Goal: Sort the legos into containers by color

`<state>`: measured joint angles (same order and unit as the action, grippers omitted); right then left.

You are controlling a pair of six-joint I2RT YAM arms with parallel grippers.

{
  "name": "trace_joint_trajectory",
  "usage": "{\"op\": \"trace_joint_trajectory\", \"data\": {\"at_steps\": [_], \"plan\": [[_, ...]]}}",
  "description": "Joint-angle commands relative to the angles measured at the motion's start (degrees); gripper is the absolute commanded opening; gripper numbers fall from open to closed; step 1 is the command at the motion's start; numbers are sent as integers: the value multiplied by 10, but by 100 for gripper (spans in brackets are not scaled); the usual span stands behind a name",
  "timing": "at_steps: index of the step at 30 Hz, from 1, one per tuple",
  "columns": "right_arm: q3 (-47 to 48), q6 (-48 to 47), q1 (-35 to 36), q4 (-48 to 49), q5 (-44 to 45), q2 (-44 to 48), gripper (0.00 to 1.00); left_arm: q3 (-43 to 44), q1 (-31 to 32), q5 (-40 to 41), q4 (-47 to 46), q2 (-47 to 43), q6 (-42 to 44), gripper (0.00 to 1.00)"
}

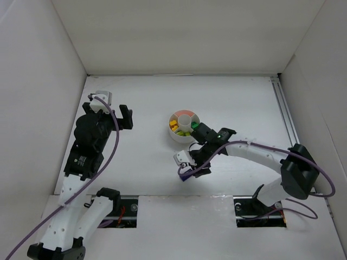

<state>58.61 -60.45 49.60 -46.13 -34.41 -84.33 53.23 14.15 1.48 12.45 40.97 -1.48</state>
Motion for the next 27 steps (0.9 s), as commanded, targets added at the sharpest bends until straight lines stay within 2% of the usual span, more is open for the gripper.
{"op": "trace_joint_trajectory", "data": {"at_steps": [1,7,13,27], "plan": [[-1,25,9,63,-8,-20,65,-13,-2,-13,-4,-19,-4,100],[30,-1,15,34,-14,-65,67,-23,-2,-8,-4,-26,-4,100],[51,-1,29,-7,22,-114,67,-23,-2,4,-22,-14,-9,100],[22,62,34,70,92,-112,69,-29,-2,-2,-32,3,-9,100]]}}
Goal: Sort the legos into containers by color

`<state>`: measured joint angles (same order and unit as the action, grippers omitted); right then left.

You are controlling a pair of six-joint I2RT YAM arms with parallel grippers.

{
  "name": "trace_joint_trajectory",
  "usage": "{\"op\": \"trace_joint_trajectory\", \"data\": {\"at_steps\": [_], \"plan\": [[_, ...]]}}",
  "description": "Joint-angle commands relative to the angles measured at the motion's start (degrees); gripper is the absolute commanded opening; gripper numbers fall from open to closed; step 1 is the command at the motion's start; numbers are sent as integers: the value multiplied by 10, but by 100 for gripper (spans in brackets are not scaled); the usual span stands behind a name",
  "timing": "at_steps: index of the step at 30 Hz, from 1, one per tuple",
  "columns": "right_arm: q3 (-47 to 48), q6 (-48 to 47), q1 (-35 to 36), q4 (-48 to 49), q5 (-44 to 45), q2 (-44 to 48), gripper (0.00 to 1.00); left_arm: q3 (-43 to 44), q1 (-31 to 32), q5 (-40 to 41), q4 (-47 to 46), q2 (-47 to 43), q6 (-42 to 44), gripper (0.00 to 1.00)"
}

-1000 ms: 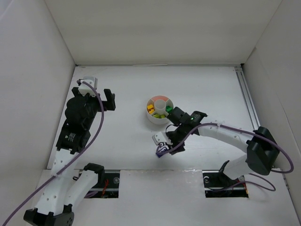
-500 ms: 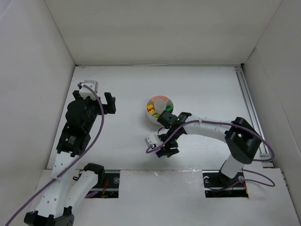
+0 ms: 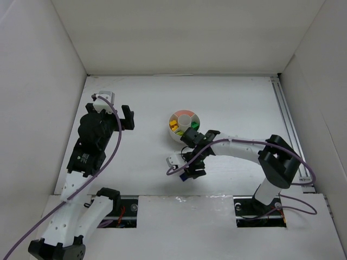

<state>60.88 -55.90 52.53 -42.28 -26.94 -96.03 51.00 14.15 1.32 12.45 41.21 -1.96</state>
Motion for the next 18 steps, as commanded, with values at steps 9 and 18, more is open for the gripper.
{"op": "trace_joint_trajectory", "data": {"at_steps": [9,18], "plan": [[5,17,15,32,42,-27,69,-6,-2,-5,-37,6,-4,100],[-1,22,31,42,59,-27,65,-12,-2,0,-48,6,-4,100]]}}
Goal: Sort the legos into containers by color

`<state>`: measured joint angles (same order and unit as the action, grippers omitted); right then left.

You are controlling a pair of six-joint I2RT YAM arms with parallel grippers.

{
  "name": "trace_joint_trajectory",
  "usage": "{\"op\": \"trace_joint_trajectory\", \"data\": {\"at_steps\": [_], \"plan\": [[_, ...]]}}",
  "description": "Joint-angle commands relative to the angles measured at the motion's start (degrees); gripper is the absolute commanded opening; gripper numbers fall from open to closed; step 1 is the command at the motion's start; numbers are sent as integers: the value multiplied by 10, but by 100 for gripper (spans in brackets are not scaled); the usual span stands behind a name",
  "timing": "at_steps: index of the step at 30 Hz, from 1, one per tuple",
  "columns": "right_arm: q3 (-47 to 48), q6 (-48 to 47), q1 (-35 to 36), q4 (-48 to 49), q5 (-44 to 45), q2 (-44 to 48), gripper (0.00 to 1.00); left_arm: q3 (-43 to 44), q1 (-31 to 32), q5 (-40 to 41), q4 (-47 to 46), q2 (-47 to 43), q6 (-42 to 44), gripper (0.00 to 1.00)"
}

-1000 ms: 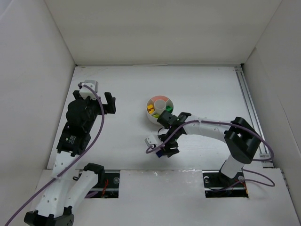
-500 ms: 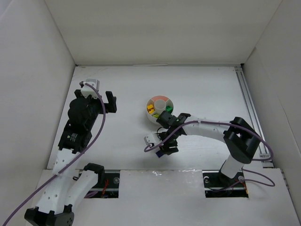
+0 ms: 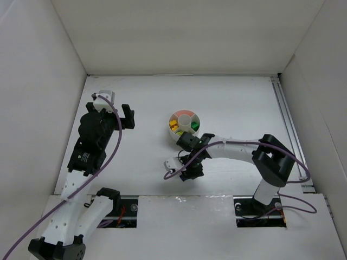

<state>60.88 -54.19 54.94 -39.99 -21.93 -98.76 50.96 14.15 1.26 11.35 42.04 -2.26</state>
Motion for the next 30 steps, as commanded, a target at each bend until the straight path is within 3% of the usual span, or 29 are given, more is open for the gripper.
{"op": "trace_joint_trajectory", "data": {"at_steps": [1,4,8,12,21,26,30], "plan": [[-1,10,12,19,14,-5,62,-11,-2,1,-37,-2,-1,100],[-1,10,12,19,21,-10,53,-11,-2,1,-37,-2,-1,100],[-6,10,12,30,34,-16,25,-11,-2,6,-37,-2,-1,100],[1,31,18,17,59,18,13,-11,-2,11,-42,-2,-1,100],[69,22,0,-72,236,182,7,-39,-2,17,-53,-14,-20,100],[39,-94,-5,10,339,274,5,-46,-2,23,-76,-27,-33,100],[-14,-196,-31,187,400,303,5,-52,-14,23,-81,-32,-28,100]]}}
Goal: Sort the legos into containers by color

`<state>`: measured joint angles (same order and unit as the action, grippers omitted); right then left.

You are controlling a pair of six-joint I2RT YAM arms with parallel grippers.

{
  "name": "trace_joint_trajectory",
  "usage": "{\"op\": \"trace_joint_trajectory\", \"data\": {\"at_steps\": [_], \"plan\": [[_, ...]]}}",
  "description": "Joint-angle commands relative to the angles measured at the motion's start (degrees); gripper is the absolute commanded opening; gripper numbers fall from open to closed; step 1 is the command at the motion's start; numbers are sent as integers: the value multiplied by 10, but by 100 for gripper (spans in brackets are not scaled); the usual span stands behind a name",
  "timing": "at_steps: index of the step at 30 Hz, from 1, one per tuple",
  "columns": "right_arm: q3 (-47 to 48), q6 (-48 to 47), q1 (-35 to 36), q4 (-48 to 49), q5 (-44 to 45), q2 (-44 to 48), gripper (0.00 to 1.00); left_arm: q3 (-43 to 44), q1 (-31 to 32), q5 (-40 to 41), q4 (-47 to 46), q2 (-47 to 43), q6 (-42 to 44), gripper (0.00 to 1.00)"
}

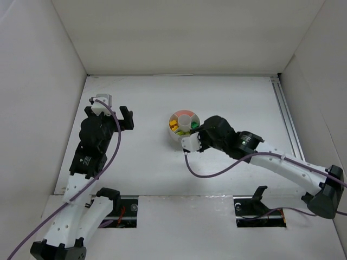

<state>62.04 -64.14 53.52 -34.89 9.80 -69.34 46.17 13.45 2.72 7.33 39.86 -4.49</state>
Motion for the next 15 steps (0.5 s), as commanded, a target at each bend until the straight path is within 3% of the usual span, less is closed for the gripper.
{"op": "trace_joint_trajectory", "data": {"at_steps": [1,8,15], "plan": [[-31,-111,-29,158,98,9,5,-4,-7,8,-41,-10,-5,100],[-4,-207,-61,250,137,-57,4,1,-7,3,-58,6,-5,100],[-11,-374,-85,314,116,-74,4,-6,-7,3,-69,17,-10,100]]}}
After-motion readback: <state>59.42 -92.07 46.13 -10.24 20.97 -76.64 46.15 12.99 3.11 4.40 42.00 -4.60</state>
